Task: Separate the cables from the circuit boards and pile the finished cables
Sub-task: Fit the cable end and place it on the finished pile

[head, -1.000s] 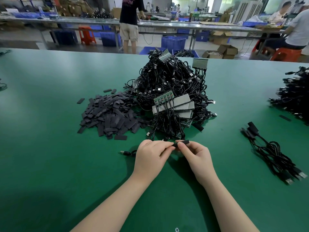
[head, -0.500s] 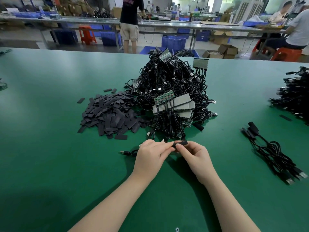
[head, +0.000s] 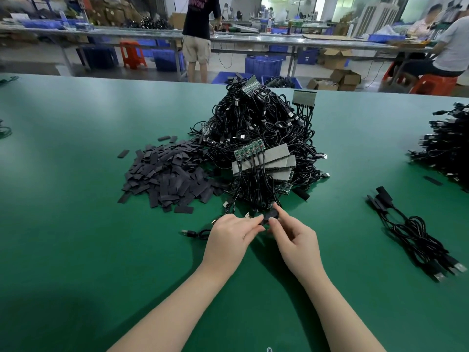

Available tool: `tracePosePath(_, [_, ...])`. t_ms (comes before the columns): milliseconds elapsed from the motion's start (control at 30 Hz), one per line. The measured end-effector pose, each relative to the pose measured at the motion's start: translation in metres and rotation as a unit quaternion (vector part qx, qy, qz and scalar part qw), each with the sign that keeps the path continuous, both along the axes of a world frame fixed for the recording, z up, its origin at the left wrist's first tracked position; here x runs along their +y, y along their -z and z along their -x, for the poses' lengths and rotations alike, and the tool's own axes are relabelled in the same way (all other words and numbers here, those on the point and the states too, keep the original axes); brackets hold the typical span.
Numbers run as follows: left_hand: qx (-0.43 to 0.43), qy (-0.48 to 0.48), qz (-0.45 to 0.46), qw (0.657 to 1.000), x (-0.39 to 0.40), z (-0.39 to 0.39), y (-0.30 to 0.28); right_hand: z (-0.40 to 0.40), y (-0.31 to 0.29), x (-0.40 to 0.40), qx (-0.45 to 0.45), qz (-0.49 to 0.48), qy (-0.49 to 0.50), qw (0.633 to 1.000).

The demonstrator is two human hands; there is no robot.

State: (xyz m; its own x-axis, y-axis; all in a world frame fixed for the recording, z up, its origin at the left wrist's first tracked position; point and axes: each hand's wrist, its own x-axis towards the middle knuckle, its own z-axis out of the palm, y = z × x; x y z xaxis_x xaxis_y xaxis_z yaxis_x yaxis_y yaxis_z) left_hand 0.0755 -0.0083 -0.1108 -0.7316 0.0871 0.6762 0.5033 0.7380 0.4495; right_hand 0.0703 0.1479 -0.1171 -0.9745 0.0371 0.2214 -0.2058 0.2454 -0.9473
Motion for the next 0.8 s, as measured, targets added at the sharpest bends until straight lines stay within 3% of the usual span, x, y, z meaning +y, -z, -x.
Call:
tracePosePath(167, [0.027,-0.015,-0.015,0.999,0.0019,0.0027,0.0034,0.0019,-0.0044,0.0007,-0.056,0.072,0.024,0.996])
tracePosePath(367, [0.07,0.013,0.019,0.997,0.0046,0.0035,0.004,0.0011,-0.0025,0.0033,-0.035,0.013,-0.034,0.999])
tracePosePath(600, [0.005,-0.001,0.042,0.999,0.0052,0.0014,0.0034,0.0026,-0.0063,0.0063,-0.053,0.214,0.074,0.973])
tracePosePath(733, [-0.026,0.066,0.072,0.995,0.0046,0.0001,0.0027,0.0019,-0.0062,0.0048,-0.07,0.21,0.047,0.974])
tracePosePath(800, [-0.038,0.07,0.047,0.996,0.0038,-0.0006,0.0017,-0.0005,-0.0084,0.001,-0.069,0.184,0.029,0.98])
